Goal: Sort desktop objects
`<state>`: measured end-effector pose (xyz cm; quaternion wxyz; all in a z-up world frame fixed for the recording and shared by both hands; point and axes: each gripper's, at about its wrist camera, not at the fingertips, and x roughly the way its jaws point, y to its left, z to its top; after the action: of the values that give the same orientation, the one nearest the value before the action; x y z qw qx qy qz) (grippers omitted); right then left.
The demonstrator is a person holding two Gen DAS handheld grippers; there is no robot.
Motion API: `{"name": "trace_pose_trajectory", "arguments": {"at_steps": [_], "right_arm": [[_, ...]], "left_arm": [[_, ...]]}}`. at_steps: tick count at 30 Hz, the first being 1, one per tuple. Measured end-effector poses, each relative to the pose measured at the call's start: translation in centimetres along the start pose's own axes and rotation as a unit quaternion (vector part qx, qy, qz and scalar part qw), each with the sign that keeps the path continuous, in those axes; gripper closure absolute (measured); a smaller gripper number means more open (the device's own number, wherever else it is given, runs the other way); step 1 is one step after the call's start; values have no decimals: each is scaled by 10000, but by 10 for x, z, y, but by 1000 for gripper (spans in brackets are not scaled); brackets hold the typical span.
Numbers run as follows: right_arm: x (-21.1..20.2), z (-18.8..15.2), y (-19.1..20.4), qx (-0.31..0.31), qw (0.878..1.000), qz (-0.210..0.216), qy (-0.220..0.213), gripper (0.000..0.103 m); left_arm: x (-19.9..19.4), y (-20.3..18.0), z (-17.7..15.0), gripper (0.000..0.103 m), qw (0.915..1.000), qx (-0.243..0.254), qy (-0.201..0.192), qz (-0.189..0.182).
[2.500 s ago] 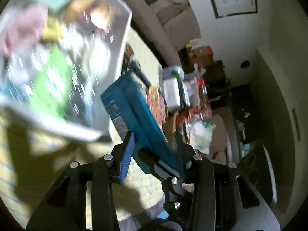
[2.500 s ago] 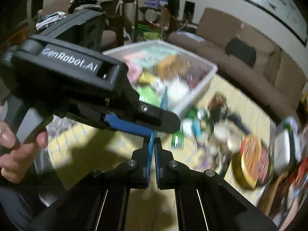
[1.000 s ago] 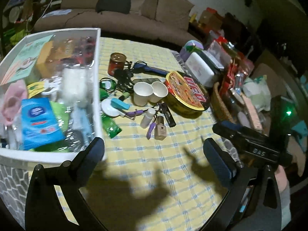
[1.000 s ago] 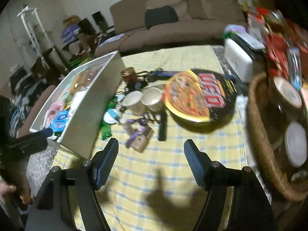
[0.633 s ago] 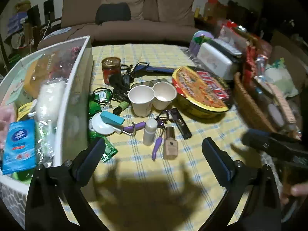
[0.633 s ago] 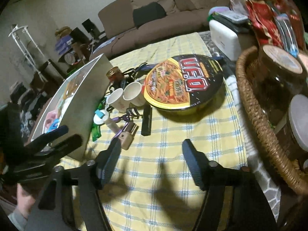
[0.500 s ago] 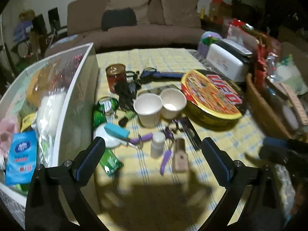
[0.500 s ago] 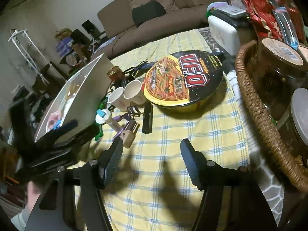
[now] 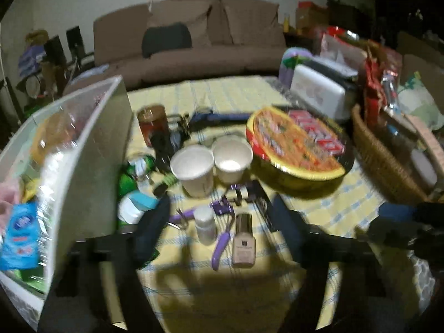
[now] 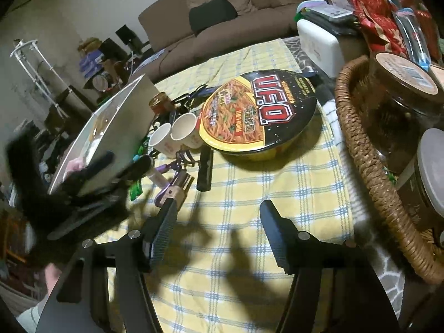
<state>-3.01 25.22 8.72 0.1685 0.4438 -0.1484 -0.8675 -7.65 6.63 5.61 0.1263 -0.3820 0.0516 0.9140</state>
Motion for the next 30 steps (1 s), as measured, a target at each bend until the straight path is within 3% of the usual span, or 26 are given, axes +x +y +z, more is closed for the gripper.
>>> {"name": "trace_pose_trajectory", "arguments": {"at_steps": [6, 8, 10, 11, 17, 21, 30], "right_arm": [[2, -2, 0, -20, 10000, 20, 60, 39], [4, -3, 3, -81, 9999, 2, 101, 39], [6, -3, 4, -105, 9999, -7, 135, 39], [8, -3, 5, -104, 9998, -10, 156, 39], [20, -5, 11, -207, 9996, -76, 169, 39], [42, -3, 18, -426, 9987, -204, 177, 39], [103, 17, 26, -634, 9971, -362, 220, 63]], "left_arm": [[29, 9, -7, 46, 9991, -297, 293, -10], [36, 11, -7, 50, 9988, -308, 370, -33], [43, 12, -6, 84, 9986, -284, 455, -35], [44, 13, -7, 86, 9983, -310, 487, -58], [31, 26, -12, 86, 9958, -658, 496, -410], [1, 33, -13, 86, 9932, -810, 350, -760], [-73, 55, -9, 86, 9878, -825, 188, -1308]]}}
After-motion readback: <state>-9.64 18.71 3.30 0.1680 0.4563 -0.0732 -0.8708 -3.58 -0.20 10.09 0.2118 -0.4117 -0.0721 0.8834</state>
